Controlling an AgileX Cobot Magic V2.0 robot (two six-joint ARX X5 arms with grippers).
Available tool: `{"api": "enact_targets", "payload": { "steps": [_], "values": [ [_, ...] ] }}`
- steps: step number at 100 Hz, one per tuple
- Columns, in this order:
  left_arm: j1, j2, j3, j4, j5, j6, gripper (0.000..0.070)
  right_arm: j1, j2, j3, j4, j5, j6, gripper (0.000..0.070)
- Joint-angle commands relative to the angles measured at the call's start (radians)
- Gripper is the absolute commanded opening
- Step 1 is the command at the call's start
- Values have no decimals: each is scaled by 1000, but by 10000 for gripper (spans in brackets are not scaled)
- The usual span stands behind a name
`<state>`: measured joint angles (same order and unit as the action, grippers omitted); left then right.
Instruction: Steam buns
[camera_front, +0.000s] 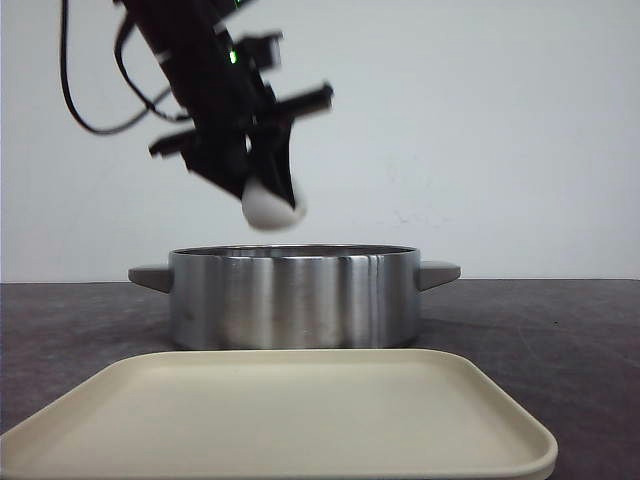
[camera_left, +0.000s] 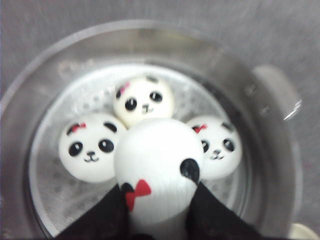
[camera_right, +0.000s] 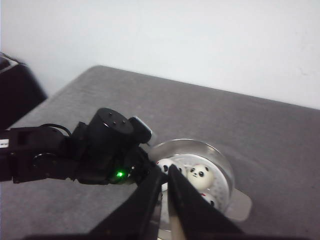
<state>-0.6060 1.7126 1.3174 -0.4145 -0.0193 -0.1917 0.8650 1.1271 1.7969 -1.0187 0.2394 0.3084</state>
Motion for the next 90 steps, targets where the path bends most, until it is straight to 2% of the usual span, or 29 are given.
{"api": "enact_targets", "payload": {
  "steps": [1, 7, 11, 15, 25, 28, 34, 61, 69, 79, 90],
  "values": [
    [-2, 43, 15, 10, 6, 19, 12, 11, 19, 15, 0, 6, 19, 14],
    [-2, 72, 15, 9, 6, 19, 40, 11, 23, 15, -7, 6, 23, 14],
    [-2, 88, 15, 8, 6, 18, 90, 11, 23, 15, -10, 7, 23, 14],
    [-2, 98, 15, 3, 6, 17, 180, 11, 25, 15, -11, 15, 23, 14],
    [-2, 110, 15, 4, 5, 16, 495, 11, 25, 15, -16, 28, 24, 14],
    [-2, 110, 15, 5, 4, 16, 552, 11, 25, 15, -18, 28, 24, 14],
    [-2, 110, 15, 9, 4, 16, 600, 11, 25, 15, -23, 35, 24, 14],
    [4, 52, 41, -79, 4, 14, 596, 11, 31, 14, -61, 104, 19, 14],
    [5, -10, 41, -85, -5, -2, 574, 11, 35, 3, -61, 138, -6, 14],
    [5, -114, 41, -73, -8, -12, 425, 11, 35, -40, -44, 203, -29, 14],
    [5, -243, 41, -52, -9, -11, 159, 11, 15, -146, 43, 217, -34, 14]
  ]
}}
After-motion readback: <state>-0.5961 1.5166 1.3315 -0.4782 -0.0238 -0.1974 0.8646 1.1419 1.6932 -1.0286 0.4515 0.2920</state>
